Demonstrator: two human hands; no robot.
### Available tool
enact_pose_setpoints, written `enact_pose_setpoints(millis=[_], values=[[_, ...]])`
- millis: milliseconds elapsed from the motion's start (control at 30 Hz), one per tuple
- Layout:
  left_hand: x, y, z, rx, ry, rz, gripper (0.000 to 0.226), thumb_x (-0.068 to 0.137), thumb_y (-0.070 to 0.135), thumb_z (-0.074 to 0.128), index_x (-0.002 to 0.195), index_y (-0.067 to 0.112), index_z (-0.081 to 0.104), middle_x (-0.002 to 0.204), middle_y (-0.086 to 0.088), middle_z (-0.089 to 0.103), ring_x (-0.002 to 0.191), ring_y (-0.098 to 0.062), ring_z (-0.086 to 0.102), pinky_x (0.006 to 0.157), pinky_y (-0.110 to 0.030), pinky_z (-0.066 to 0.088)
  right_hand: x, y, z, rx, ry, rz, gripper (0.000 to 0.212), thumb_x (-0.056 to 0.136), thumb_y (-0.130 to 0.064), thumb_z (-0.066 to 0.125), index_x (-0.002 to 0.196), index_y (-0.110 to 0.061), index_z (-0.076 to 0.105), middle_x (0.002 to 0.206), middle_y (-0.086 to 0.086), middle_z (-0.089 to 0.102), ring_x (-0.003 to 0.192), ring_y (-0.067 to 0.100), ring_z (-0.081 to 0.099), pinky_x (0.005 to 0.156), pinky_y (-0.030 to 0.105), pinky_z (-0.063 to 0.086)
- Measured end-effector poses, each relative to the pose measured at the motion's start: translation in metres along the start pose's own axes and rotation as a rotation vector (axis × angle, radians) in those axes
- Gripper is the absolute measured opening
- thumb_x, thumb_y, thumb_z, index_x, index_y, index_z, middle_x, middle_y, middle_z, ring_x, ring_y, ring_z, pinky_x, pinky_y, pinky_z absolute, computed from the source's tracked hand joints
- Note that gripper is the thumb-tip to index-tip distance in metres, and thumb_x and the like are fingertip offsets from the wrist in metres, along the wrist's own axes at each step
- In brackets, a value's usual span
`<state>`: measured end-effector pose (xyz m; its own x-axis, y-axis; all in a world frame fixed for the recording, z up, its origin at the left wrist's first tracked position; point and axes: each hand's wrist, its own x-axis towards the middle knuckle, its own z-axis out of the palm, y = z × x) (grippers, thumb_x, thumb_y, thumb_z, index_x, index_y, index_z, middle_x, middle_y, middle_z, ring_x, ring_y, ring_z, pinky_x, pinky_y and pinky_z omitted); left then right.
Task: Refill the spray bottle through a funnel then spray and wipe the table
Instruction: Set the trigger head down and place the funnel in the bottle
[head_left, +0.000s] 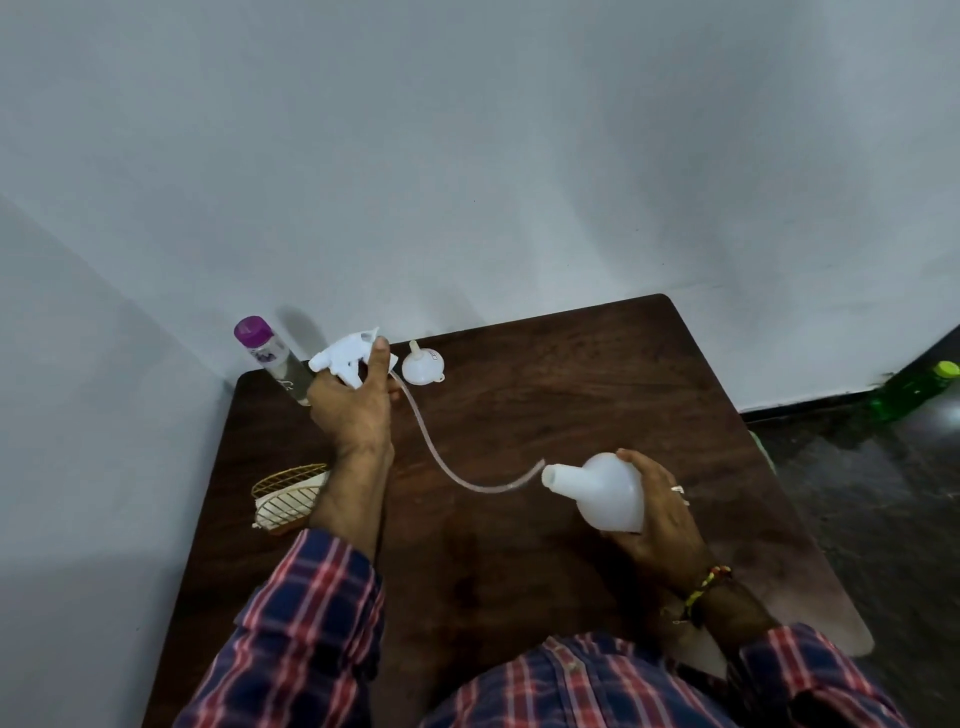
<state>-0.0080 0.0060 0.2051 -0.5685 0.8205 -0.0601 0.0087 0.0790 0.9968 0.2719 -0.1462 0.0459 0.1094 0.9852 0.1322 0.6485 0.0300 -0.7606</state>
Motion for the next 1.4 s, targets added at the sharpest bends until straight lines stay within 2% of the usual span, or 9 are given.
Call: enact_pose_setpoints(millis=[100,233,433,567,700,833,1000,1200,1400], values=[[0.009,-0.016,0.012,0.027,0.0,-0.08,0.028,0.079,0.028,0.078,0.1,0.016,0.063,0.088,-0.004,0.072,0.068,-0.017,0.072,0.051,-0.022,0.057,-0.003,0.012,-0.013,0.005,0.051,0.079,0.092,0.066,-0.052,0.075,0.142,-0.017,0.038,0.141,0.002,0.047,0.129,0.017,0.045,0.106,0.046,0.045],[0.017,-0.057,0.041,0.084,-0.026,-0.16,0.044,0.078,0.029,0.081,0.111,0.006,0.064,0.093,-0.006,0.071,0.072,-0.02,0.073,0.051,-0.026,0.058,-0.007,0.023,-0.029,0.06,0.087,0.21,0.103,0.057,-0.042,0.087,0.142,-0.027,0.032,0.138,-0.006,0.043,0.124,0.017,0.048,0.095,0.049,0.053],[-0.003,-0.14,0.111,0.272,-0.301,-0.283,0.051,0.076,0.036,0.08,0.114,0.006,0.063,0.103,-0.01,0.072,0.083,-0.028,0.072,0.071,-0.045,0.062,-0.003,0.011,-0.033,0.187,0.13,0.271,0.102,0.053,-0.042,0.091,0.137,-0.034,0.032,0.135,-0.01,0.042,0.122,0.015,0.049,0.093,0.044,0.055],[-0.002,-0.207,0.153,0.478,-0.445,-0.244,0.056,0.066,0.047,0.082,0.105,0.01,0.067,0.096,-0.01,0.073,0.081,-0.029,0.072,0.074,-0.047,0.061,-0.004,0.011,-0.035,0.21,0.145,0.323,0.102,0.053,-0.042,0.093,0.135,-0.039,0.031,0.134,-0.017,0.043,0.121,0.014,0.051,0.09,0.043,0.056],[-0.021,-0.211,0.172,0.609,-0.556,-0.244,0.054,0.07,0.049,0.075,0.106,0.008,0.067,0.097,-0.012,0.073,0.086,-0.031,0.071,0.077,-0.047,0.06,-0.004,0.012,-0.04,0.198,0.192,0.348,0.102,0.052,-0.041,0.094,0.133,-0.04,0.033,0.131,-0.024,0.043,0.12,0.013,0.052,0.089,0.043,0.056],[-0.04,-0.192,0.174,0.819,-0.632,-0.207,0.053,0.087,0.04,0.067,0.126,0.006,0.057,0.125,-0.015,0.062,0.115,-0.035,0.058,0.095,-0.037,0.048,-0.003,0.012,-0.042,0.183,0.205,0.357,0.1,0.052,-0.043,0.093,0.133,-0.036,0.034,0.13,-0.025,0.042,0.12,0.012,0.051,0.089,0.041,0.056],[-0.052,-0.172,0.137,1.005,-0.64,-0.069,0.067,0.089,0.039,0.065,0.142,0.01,0.037,0.142,-0.015,0.047,0.131,-0.032,0.044,0.106,-0.045,0.04,0.003,0.006,-0.036,0.204,0.187,0.345,0.1,0.054,-0.04,0.094,0.133,-0.034,0.033,0.129,-0.026,0.041,0.119,0.002,0.048,0.091,0.037,0.056],[-0.066,-0.18,0.027,0.947,-0.619,0.061,0.06,0.09,0.04,0.062,0.141,0.017,0.042,0.138,-0.006,0.052,0.127,-0.024,0.047,0.107,-0.042,0.039,0.014,-0.026,-0.013,0.138,0.114,0.291,0.104,0.045,-0.064,0.087,0.134,-0.042,0.037,0.13,-0.018,0.045,0.12,0.01,0.045,0.097,0.043,0.051],[-0.054,-0.206,-0.09,1.013,-0.39,0.039,0.057,0.087,0.031,0.068,0.137,0.011,0.049,0.138,-0.011,0.053,0.128,-0.028,0.046,0.108,-0.04,0.037,0.024,-0.068,0.027,0.07,0.013,0.14,0.102,0.048,-0.066,0.084,0.136,-0.034,0.044,0.131,-0.014,0.046,0.119,0.012,0.044,0.095,0.044,0.05]])
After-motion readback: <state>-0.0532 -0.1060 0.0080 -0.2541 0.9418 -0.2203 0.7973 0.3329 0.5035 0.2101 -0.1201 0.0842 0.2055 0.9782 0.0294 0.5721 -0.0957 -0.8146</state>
